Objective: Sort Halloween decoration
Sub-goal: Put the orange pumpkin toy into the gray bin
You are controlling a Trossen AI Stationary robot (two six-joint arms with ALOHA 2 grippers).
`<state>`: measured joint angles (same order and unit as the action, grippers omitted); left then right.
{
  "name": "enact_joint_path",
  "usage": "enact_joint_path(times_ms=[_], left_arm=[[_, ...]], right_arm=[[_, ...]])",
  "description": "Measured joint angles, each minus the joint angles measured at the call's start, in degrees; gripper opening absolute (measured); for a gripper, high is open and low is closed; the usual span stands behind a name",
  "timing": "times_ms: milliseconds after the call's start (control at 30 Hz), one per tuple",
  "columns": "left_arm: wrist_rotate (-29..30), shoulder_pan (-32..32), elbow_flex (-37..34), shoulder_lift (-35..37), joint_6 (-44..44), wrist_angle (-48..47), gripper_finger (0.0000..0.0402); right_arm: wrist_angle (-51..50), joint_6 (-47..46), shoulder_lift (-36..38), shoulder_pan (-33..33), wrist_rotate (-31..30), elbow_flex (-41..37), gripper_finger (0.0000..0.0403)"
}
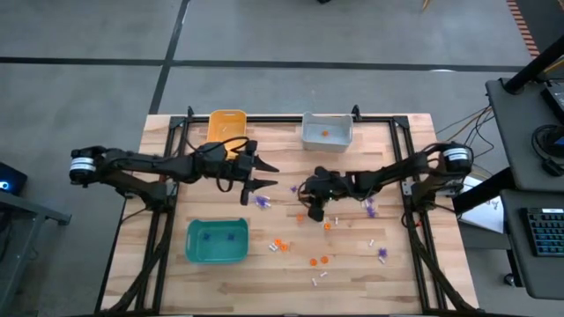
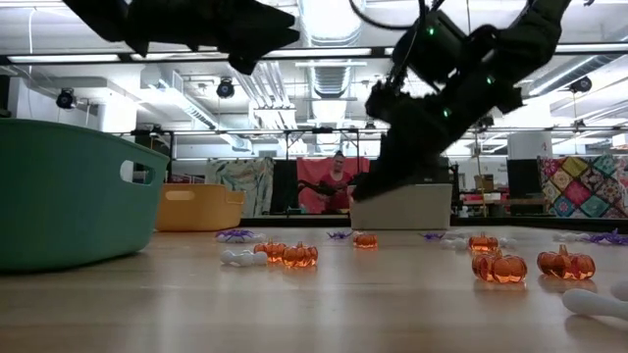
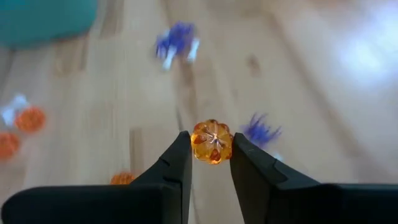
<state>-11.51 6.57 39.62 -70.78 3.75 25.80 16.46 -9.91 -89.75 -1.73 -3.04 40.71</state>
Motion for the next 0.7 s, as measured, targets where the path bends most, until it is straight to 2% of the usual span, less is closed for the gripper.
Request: enact_joint_path(times_ms=[167, 333, 700], left_arm=[[0.00, 0.02, 0.00, 2.16, 0.04, -4.01, 0.0149], [0.00, 0.01, 0.00, 2.57, 0.07, -4.91, 0.0149], [0.04, 0.02, 0.00, 4.58, 0.28, -7.74, 0.0149]], right_arm=[[-6.42, 2.58, 4.39, -3.61, -0.03, 3.67, 0.0081], [-18.86, 6.25, 5.55, -8.33, -0.01, 12.56, 0.0080], [-43.17, 9.21, -0.91, -21.51, -0.10, 33.25, 0.0082]])
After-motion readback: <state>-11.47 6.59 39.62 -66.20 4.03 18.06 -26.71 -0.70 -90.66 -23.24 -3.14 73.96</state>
